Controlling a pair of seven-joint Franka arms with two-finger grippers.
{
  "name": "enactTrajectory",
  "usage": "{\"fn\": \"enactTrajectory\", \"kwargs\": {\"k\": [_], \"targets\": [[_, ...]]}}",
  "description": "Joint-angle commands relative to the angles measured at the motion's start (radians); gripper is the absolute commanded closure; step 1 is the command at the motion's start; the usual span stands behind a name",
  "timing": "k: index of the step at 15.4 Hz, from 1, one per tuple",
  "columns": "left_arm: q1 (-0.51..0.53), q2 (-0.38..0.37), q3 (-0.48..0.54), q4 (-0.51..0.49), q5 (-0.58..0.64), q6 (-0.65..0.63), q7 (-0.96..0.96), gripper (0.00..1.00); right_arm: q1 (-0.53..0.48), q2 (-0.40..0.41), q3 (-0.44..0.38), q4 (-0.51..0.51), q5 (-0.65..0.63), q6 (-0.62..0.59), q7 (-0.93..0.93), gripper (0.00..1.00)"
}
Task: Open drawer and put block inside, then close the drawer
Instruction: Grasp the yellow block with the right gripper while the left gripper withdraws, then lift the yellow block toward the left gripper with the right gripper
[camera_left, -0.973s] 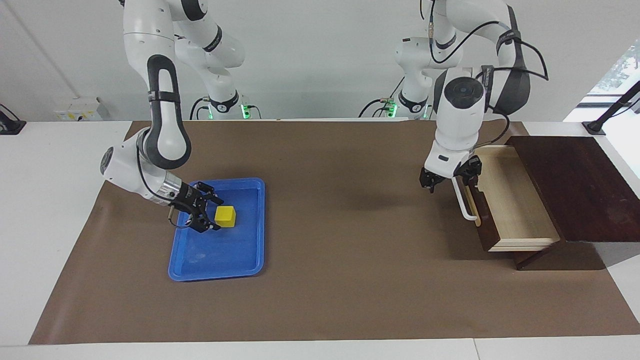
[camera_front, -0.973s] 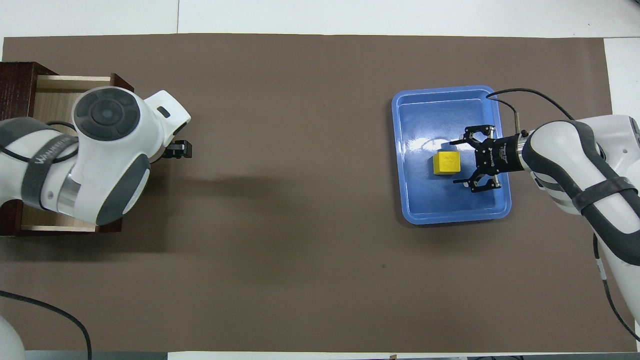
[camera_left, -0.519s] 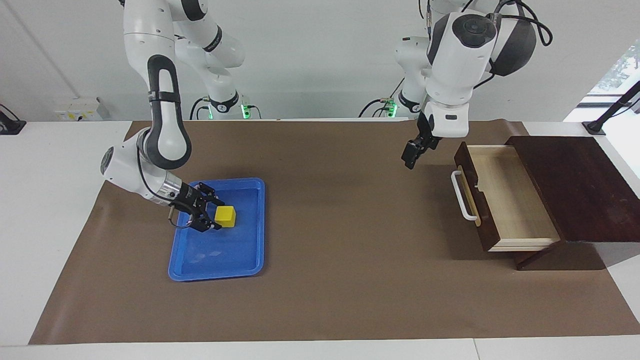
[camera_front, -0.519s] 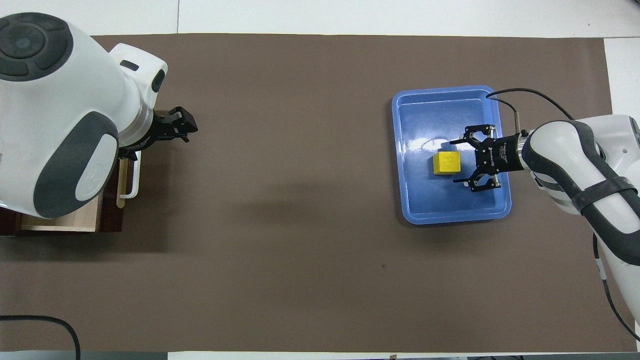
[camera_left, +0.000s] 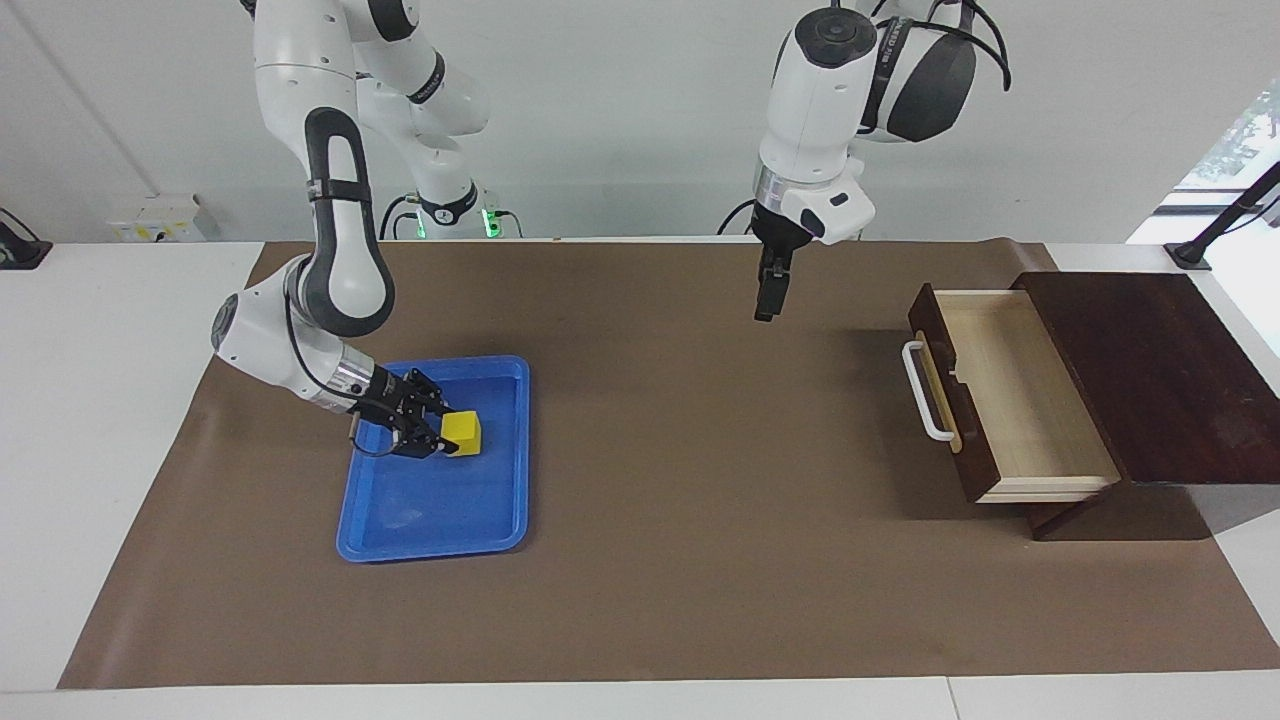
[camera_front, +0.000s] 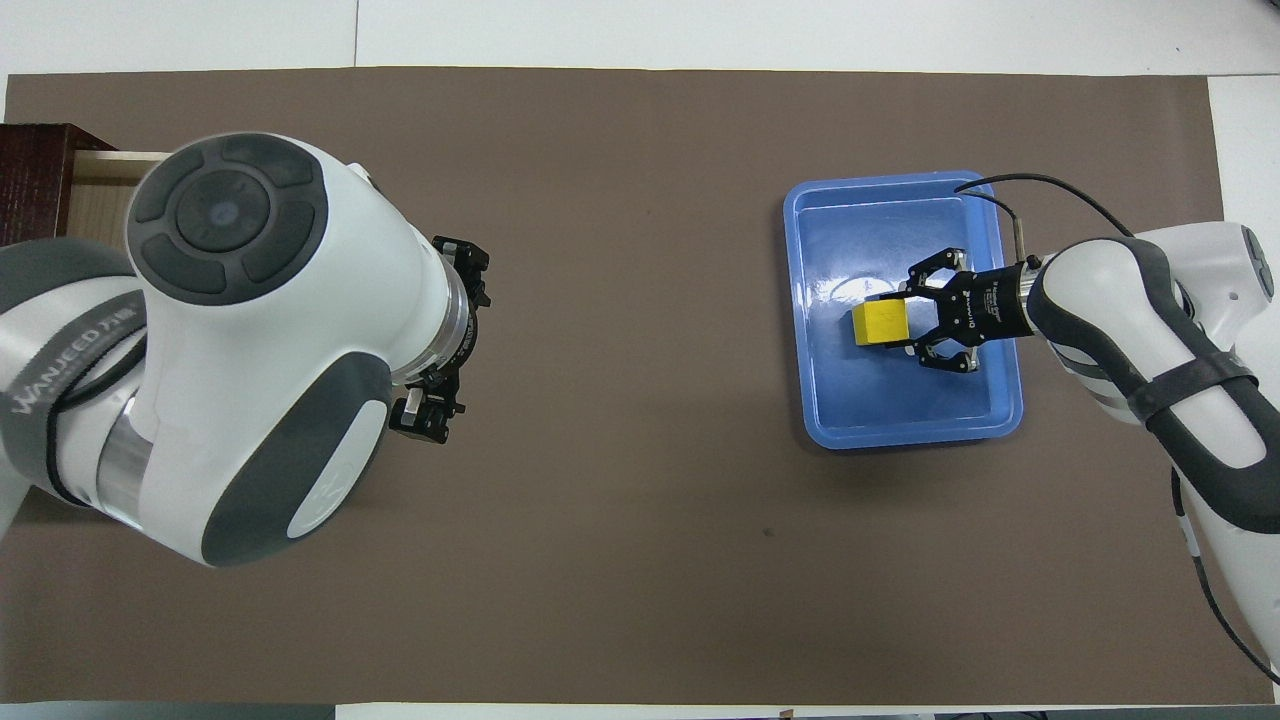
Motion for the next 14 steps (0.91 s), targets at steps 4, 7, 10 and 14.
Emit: {"fn": "enactTrajectory", "kwargs": {"k": [4, 7, 10, 14], "targets": [[-0.007, 0.079, 0.011, -0.02, -0.026, 0.133, -0.27, 0.0, 0.061, -0.007, -0.002, 0.226, -0.055, -0.213, 0.198, 1.0], [-0.008, 0.087, 0.006, -0.028, -0.035, 0.19, -0.258, 0.0, 0.148, -0.024, -0.001, 0.263, -0.061, -0.216, 0.285, 1.0], [-0.016, 0.085, 0.003, -0.046, -0.043, 0.259, -0.258, 0.0, 0.254, -0.024, -0.001, 0.282, -0.06, -0.189, 0.341, 1.0], [-0.036, 0.085, 0.003, -0.096, -0.119, 0.457, -0.261, 0.0, 0.351, -0.022, 0.001, 0.279, -0.048, -0.106, 0.441, 1.0]]}}
